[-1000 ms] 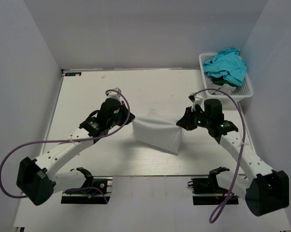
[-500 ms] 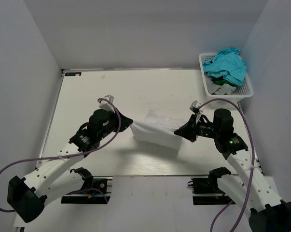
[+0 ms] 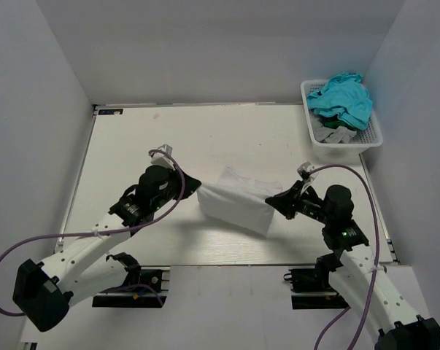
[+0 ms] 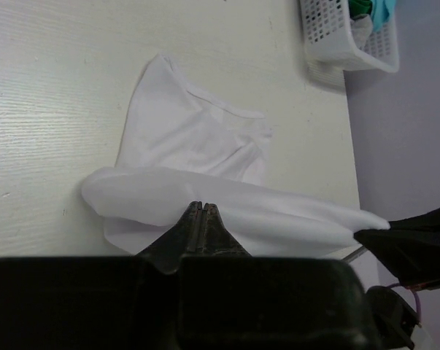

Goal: Fold and stack the t-shirts
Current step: Fold the long partially folded tshirt into a neat square

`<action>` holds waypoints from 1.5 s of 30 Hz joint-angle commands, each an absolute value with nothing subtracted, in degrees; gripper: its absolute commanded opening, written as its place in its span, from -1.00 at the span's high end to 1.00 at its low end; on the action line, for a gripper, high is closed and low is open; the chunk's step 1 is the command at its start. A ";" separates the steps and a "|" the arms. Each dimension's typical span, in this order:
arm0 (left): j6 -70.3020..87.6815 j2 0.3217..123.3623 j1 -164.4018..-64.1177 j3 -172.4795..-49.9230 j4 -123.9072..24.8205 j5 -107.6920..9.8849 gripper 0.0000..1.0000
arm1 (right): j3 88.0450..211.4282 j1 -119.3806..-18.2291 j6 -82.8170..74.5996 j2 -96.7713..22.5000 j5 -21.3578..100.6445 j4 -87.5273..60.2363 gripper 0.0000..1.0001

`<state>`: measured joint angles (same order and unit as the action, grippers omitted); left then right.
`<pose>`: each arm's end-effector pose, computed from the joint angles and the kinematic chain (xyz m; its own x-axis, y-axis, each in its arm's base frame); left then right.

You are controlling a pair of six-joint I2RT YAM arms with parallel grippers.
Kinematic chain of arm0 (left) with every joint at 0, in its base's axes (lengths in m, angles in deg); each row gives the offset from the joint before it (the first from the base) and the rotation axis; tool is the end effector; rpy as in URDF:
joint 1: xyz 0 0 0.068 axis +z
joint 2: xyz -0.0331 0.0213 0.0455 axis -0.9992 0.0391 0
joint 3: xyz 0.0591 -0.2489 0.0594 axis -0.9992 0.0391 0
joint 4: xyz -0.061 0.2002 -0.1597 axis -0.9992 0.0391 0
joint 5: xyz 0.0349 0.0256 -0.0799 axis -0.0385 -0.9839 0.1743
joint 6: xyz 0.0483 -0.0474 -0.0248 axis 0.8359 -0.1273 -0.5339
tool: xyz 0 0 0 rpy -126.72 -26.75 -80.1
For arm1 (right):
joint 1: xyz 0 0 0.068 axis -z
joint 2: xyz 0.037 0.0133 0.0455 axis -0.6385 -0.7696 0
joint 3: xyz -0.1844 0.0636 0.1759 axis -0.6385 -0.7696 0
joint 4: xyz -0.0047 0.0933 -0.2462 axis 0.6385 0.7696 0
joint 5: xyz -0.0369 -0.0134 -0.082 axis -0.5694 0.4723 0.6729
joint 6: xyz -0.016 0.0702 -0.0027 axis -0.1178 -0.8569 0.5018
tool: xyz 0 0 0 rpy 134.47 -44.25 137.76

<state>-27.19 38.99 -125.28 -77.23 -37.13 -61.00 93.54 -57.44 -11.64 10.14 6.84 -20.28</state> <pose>0.1938 -0.1437 0.2559 -0.6360 -0.4384 -0.6350 0.1344 0.7474 -0.6506 0.1612 0.0922 0.2341 -0.3426 0.0882 -0.9353 -0.7829 0.5234 0.3362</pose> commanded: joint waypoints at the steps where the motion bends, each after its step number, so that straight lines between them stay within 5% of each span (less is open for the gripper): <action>1: -27.72 42.14 -125.11 -79.19 -38.73 -64.37 1.00 | 92.40 -56.64 -16.19 12.04 19.58 -23.47 1.00; 26: -25.61 86.00 -123.36 -111.88 -39.71 -74.92 1.00 | 99.05 -45.57 -18.04 -15.99 28.48 -30.86 1.00; 39: -18.23 106.66 -122.83 -125.61 -44.70 -62.88 1.00 | 106.53 -42.31 -22.34 -34.36 36.39 -27.78 0.98; 41: -17.00 107.19 -122.83 -125.60 -45.24 -61.31 1.00 | 107.41 -42.23 -22.52 -36.29 35.69 -28.04 0.90; 42: -16.39 107.20 -122.83 -125.08 -45.94 -60.77 0.94 | 107.59 -42.23 -22.52 -37.26 35.51 -28.04 0.71; 45: -15.15 107.20 -122.83 -124.55 -46.47 -59.10 0.45 | 108.47 -42.23 -22.43 -38.31 35.51 -28.04 0.39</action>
<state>-17.77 109.15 -123.66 -124.26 -43.69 -61.37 106.05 -42.64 -22.57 -37.83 33.85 -28.48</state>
